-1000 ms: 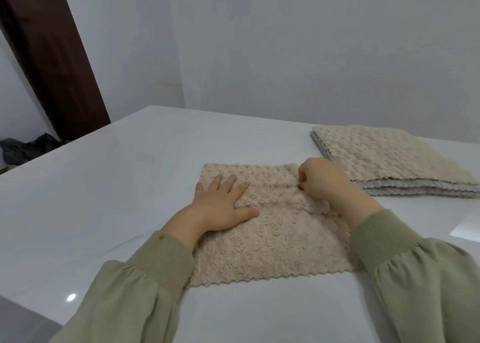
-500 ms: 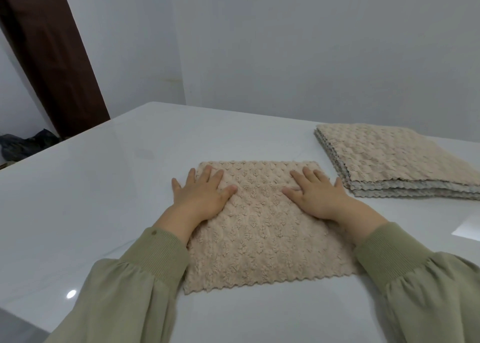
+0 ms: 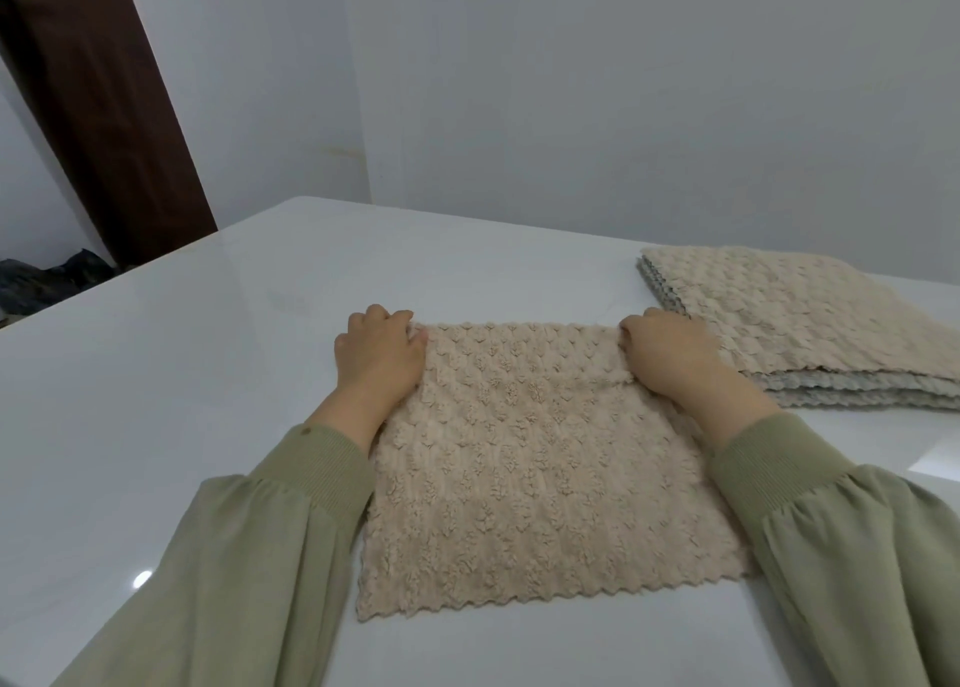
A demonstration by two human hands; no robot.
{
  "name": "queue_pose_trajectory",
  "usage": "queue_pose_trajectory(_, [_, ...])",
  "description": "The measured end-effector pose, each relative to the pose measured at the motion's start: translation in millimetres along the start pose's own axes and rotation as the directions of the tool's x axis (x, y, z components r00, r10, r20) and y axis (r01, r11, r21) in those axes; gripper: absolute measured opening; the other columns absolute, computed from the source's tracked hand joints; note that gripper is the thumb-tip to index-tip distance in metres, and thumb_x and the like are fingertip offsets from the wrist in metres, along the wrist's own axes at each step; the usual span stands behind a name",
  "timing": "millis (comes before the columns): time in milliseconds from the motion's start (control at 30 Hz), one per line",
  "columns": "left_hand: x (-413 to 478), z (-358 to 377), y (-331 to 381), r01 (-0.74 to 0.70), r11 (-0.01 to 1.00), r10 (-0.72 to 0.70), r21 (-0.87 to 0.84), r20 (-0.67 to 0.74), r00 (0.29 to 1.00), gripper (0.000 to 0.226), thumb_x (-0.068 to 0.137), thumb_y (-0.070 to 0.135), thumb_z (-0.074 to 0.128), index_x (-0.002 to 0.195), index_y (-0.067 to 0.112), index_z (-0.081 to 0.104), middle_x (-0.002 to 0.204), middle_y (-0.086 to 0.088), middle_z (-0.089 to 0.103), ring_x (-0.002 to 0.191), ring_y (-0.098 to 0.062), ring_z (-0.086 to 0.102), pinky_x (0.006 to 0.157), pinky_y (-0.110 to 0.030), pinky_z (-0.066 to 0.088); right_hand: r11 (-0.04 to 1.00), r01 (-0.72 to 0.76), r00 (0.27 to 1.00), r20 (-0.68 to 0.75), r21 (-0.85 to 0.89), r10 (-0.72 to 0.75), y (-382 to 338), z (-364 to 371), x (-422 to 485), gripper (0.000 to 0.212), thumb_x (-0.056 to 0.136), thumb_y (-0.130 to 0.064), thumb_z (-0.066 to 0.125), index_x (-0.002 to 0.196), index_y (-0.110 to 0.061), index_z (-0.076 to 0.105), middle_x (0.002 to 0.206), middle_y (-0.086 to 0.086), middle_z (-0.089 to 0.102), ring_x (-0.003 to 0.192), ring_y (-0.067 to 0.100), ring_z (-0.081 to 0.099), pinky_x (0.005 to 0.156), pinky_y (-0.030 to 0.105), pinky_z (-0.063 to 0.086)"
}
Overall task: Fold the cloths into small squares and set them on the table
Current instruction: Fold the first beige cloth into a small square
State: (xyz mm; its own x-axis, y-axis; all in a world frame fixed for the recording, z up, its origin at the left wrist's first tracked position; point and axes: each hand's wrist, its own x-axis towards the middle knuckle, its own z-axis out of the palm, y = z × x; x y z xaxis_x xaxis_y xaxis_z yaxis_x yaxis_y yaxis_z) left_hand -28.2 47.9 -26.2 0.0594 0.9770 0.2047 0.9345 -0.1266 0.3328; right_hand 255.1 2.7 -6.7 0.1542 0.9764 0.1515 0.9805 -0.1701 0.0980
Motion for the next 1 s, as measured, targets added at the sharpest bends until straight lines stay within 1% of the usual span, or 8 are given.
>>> queue_pose_trajectory(167, [10,2,3,-0.001,0.998,-0.002,-0.058,-0.052,0.999,0.019,0.093,0.024,0.048,0.107,0.018,0.059,0.113,-0.003,0.052,0.112,-0.023,0.043,0.088,-0.037,0.035,1.000,0.015,0.985,-0.173,0.006,-0.014,2,8,4,0.021,0.094,-0.019,0.045,0.109,-0.010,0.057,0.113,0.011,0.050,0.104,0.029,0.046,0.078,0.037,0.038])
queue_pose_trajectory(300, [10,2,3,-0.052,0.973,0.020,-0.223,-0.146,0.989,0.020,0.082,-0.002,0.045,0.085,0.017,0.053,0.088,0.000,0.057,0.092,-0.022,0.051,0.072,-0.031,0.038,0.995,0.005,0.965,-0.262,0.095,0.020,1,8,5,0.010,0.084,-0.005,0.050,0.092,-0.008,0.055,0.091,0.010,0.061,0.080,0.027,0.052,0.062,0.033,0.040])
queue_pose_trajectory(367, [8,2,1,-0.057,0.956,0.001,-0.287,-0.190,0.982,0.024,0.081,-0.004,0.044,0.089,0.016,0.055,0.088,0.001,0.059,0.086,-0.020,0.053,0.068,-0.027,0.036,0.983,0.020,0.959,-0.283,0.181,0.032,3,8,4,0.017,0.082,0.001,0.050,0.095,-0.009,0.055,0.081,0.012,0.063,0.072,0.028,0.053,0.059,0.034,0.043])
queue_pose_trajectory(467, [9,2,-1,-0.038,0.958,-0.027,-0.283,-0.222,0.975,0.026,0.085,0.003,0.052,0.104,0.016,0.063,0.099,-0.001,0.060,0.094,-0.019,0.053,0.074,-0.026,0.037,0.952,0.048,0.974,-0.227,0.304,0.023,3,7,3,0.036,0.084,0.000,0.050,0.119,-0.009,0.054,0.091,0.013,0.064,0.084,0.031,0.055,0.066,0.035,0.044])
queue_pose_trajectory(600, [11,1,-3,-0.009,0.978,-0.045,-0.207,-0.253,0.966,0.016,0.089,0.018,0.056,0.094,0.013,0.071,0.100,-0.005,0.062,0.098,-0.023,0.054,0.073,-0.029,0.038,0.920,0.002,0.991,-0.124,0.392,0.050,4,7,6,0.014,0.073,0.006,0.049,0.069,-0.007,0.051,0.071,0.011,0.048,0.071,0.029,0.048,0.058,0.030,0.032])
queue_pose_trajectory(700, [8,-3,1,0.034,0.970,-0.107,-0.240,-0.298,0.949,0.017,0.090,0.019,0.055,0.095,0.016,0.072,0.099,-0.002,0.069,0.097,-0.023,0.059,0.073,-0.028,0.040,0.896,-0.035,0.965,-0.218,0.443,0.145,5,3,5,0.009,0.075,0.002,0.055,0.073,-0.001,0.064,0.069,0.014,0.059,0.069,0.029,0.053,0.062,0.031,0.046])
queue_pose_trajectory(800, [5,-6,4,0.044,0.949,-0.156,-0.314,-0.341,0.927,0.021,0.090,0.017,0.053,0.098,0.018,0.073,0.099,0.002,0.071,0.097,-0.020,0.061,0.071,-0.025,0.039,0.796,-0.072,0.940,-0.227,0.601,0.256,5,-5,5,0.011,0.075,0.001,0.055,0.072,0.000,0.066,0.065,0.015,0.061,0.062,0.026,0.051,0.052,0.025,0.037])
queue_pose_trajectory(1000, [1,-9,8,-0.048,0.836,-0.159,-0.547,-0.325,0.932,0.025,0.090,0.014,0.053,0.108,0.015,0.069,0.105,0.006,0.068,0.100,-0.010,0.059,0.087,-0.019,0.040,0.534,-0.069,0.890,-0.189,0.843,0.414,-2,-7,4,0.017,0.078,-0.005,0.049,0.082,-0.007,0.066,0.076,0.010,0.066,0.071,0.027,0.059,0.065,0.034,0.047])
